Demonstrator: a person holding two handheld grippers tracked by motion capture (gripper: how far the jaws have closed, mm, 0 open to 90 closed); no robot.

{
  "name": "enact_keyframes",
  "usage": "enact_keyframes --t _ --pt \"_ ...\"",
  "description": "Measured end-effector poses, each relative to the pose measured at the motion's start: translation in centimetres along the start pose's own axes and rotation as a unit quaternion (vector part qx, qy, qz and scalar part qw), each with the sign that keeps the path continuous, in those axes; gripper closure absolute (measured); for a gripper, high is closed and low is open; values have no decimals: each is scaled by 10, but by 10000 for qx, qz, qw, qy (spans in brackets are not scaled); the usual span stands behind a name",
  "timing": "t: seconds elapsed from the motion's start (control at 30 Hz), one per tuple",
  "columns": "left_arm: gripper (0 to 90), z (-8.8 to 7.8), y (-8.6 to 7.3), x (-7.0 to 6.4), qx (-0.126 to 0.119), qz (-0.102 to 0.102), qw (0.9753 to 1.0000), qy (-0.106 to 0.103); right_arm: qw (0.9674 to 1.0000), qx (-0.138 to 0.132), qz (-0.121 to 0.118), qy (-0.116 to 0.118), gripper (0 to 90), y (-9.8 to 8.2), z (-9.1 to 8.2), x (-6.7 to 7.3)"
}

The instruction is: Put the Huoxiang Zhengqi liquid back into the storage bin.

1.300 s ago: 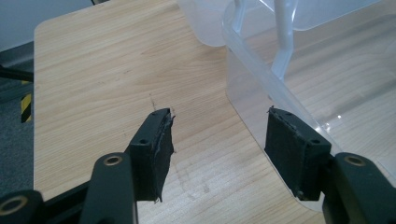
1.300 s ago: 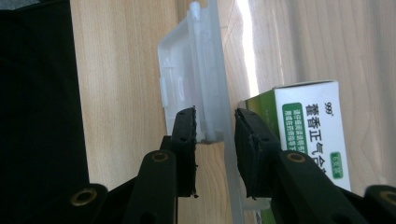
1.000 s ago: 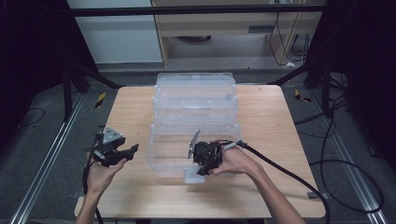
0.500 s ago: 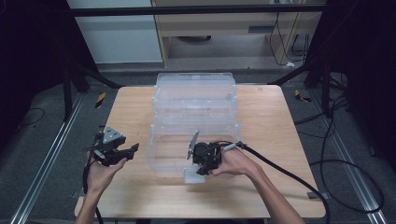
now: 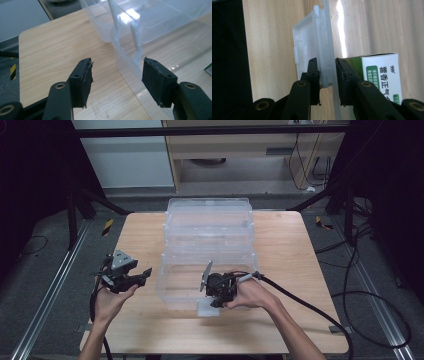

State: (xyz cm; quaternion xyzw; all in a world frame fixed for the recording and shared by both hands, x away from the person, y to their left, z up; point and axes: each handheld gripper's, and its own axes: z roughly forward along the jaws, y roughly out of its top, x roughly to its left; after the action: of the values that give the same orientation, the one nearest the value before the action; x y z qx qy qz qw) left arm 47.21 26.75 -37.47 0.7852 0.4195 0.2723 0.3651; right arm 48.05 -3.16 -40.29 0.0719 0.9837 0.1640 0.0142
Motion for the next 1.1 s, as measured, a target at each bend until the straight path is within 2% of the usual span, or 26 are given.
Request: enact_keyframes --t 0.2,0.37,0.6,0.8,1.0,1.1 --pt "401 1 16 0 -54 230 9997 -50 10000 -31 -27 -4 743 -1 0 0" --pt "401 3 30 0 -99 335 9993 -153 10000 -47 -34 -13 743 -1 0 0" --pt "398 5 52 -1 -146 671 9970 -351 10000 -50 -29 -23 743 -1 0 0" --pt "395 7 70 -3 -74 939 9943 -504 10000 -43 -45 -11 743 -1 0 0" --pt "390 12 87 -6 -68 1304 9892 -662 10000 -45 -20 -9 743 -1 0 1" --pt "388 15 96 -8 -11 1402 9870 -787 10000 -51 -22 -7 743 -1 0 1"
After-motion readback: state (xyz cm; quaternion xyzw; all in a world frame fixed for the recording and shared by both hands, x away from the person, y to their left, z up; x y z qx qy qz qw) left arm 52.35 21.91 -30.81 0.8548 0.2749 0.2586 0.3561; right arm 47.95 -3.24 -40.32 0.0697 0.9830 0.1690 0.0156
